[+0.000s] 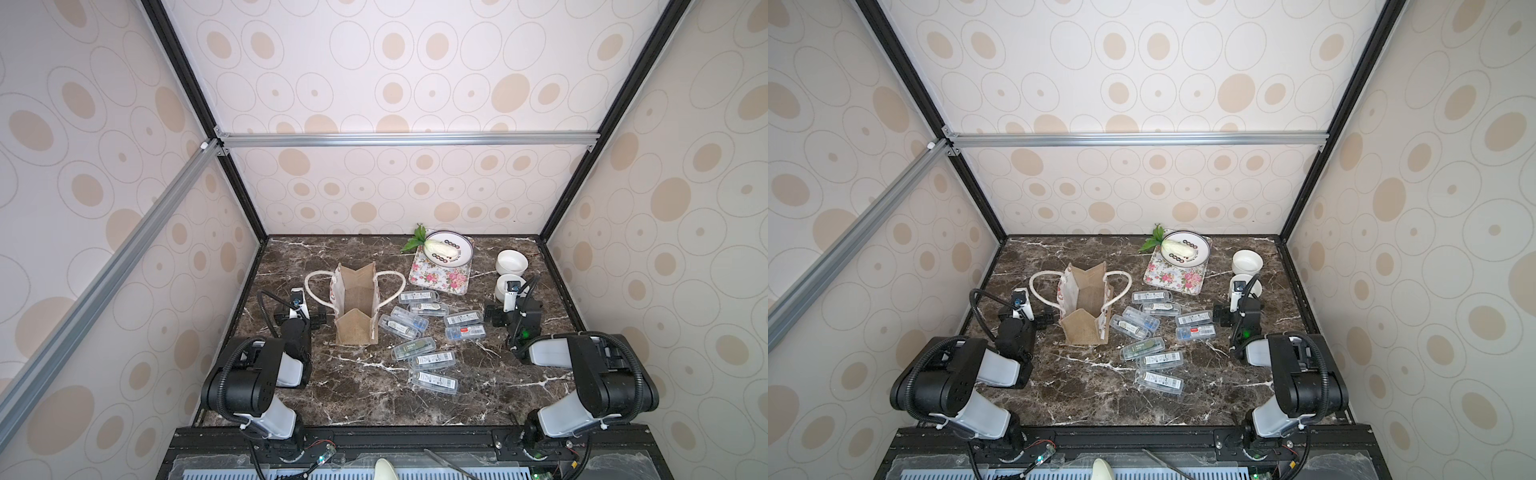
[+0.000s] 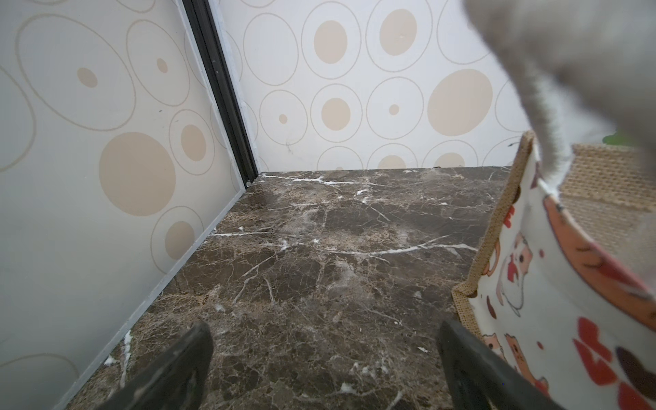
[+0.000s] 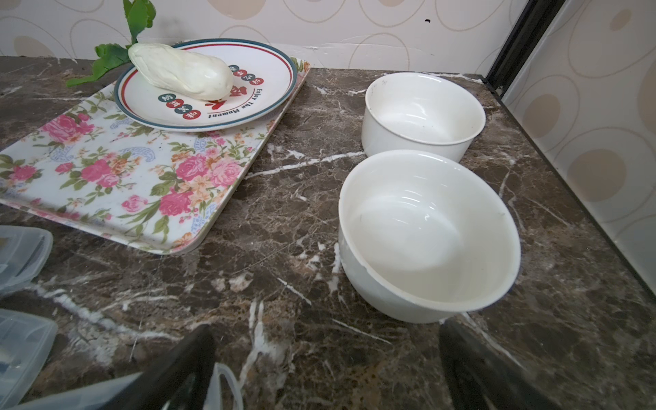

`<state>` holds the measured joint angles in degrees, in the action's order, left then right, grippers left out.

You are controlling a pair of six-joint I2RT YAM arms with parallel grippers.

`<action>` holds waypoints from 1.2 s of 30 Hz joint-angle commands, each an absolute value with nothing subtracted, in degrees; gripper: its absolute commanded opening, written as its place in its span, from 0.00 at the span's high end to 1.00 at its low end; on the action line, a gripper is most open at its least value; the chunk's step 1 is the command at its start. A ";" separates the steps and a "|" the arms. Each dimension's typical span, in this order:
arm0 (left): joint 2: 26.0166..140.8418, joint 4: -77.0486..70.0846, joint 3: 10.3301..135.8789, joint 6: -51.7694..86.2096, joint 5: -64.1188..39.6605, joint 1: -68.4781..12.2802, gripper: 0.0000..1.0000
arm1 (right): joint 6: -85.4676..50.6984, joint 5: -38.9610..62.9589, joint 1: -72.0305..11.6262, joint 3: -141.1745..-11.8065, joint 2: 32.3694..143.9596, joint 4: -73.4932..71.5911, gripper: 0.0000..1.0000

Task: Put the compass set into the canvas bag
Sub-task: Pick up the compass set at the center of the board.

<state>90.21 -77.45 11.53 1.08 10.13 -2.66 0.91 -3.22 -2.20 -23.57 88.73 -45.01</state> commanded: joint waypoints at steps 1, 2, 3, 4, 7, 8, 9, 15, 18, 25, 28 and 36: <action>90.18 -77.17 12.81 1.84 9.58 -2.24 0.00 | 0.99 -3.25 -2.36 -24.28 88.18 -45.47 0.00; 90.11 -77.21 12.83 1.85 9.58 -2.20 0.00 | 1.11 -3.09 -2.34 -24.26 88.14 -45.61 0.01; 90.01 -77.13 12.83 1.80 9.54 -2.21 0.00 | 1.21 -3.08 -2.37 -23.91 87.85 -46.24 0.01; 89.61 -76.46 13.26 1.63 9.24 -2.19 0.00 | 1.23 -2.97 -2.35 -23.60 87.26 -46.89 0.01; 85.62 -70.02 15.15 0.88 6.67 -2.10 0.00 | 2.65 1.29 -2.37 -24.17 82.34 -41.49 0.03; 83.49 -66.37 16.15 0.79 5.94 -1.95 0.00 | 2.77 2.49 -2.35 -25.06 80.27 -37.60 0.03; 81.56 -63.76 16.80 0.83 6.06 -1.89 0.00 | 2.09 2.26 -2.37 -26.13 78.50 -33.82 0.03; 64.24 -38.14 22.82 6.99 6.86 -1.76 0.00 | -7.66 0.47 -2.36 -31.91 65.92 -12.24 0.11; 56.91 -23.88 27.33 8.34 6.16 -1.69 0.00 | -11.12 3.20 -2.53 -36.22 60.59 -0.14 0.13; 46.93 -2.85 37.93 13.34 2.05 -1.58 0.00 | -14.47 0.36 -7.56 -51.24 58.27 29.57 0.15; 48.66 4.45 44.62 15.50 -2.41 -1.67 0.00 | -15.66 -2.60 -12.72 -55.72 60.45 38.01 0.16; 56.63 15.43 55.71 17.37 -9.01 -1.82 0.00 | -3.04 -2.01 -30.83 -59.10 66.05 44.22 0.17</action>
<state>55.16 7.53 52.47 15.49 -5.61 -1.98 -10.13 -1.32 -26.15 -57.58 64.27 37.71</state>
